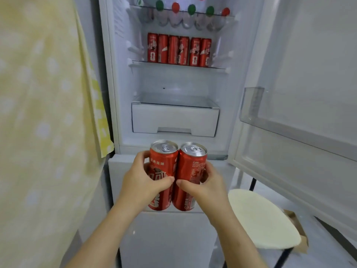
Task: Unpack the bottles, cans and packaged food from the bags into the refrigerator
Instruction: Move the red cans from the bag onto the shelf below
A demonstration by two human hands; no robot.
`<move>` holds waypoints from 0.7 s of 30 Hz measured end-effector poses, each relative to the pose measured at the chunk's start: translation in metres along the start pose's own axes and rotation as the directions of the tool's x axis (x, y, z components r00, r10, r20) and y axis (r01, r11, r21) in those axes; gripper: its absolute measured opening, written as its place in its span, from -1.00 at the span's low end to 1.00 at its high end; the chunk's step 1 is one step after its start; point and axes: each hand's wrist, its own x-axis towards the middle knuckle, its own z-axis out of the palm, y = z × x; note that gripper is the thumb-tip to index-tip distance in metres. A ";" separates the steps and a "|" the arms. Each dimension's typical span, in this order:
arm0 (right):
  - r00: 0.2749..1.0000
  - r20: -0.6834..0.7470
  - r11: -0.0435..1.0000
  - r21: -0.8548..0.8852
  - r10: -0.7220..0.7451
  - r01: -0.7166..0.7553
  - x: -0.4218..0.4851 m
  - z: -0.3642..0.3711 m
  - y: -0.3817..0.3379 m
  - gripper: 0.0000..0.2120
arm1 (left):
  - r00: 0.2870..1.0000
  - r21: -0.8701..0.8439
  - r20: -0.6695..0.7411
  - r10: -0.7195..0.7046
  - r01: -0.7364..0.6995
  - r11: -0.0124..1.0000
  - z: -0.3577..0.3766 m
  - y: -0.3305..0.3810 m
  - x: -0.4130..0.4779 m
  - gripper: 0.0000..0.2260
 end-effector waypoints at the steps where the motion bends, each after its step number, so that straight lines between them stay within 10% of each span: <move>1: 1.000 0.010 1.000 0.005 -0.006 0.006 0.013 0.000 0.001 -0.51 | 1.000 0.000 -0.030 0.000 0.000 1.000 0.003 0.002 0.009 -0.44; 21: 0.974 -0.003 0.968 0.110 -0.228 0.227 0.256 0.024 -0.054 -0.50 | 0.966 -0.066 -0.208 0.151 -0.168 0.984 0.003 0.042 0.241 -0.53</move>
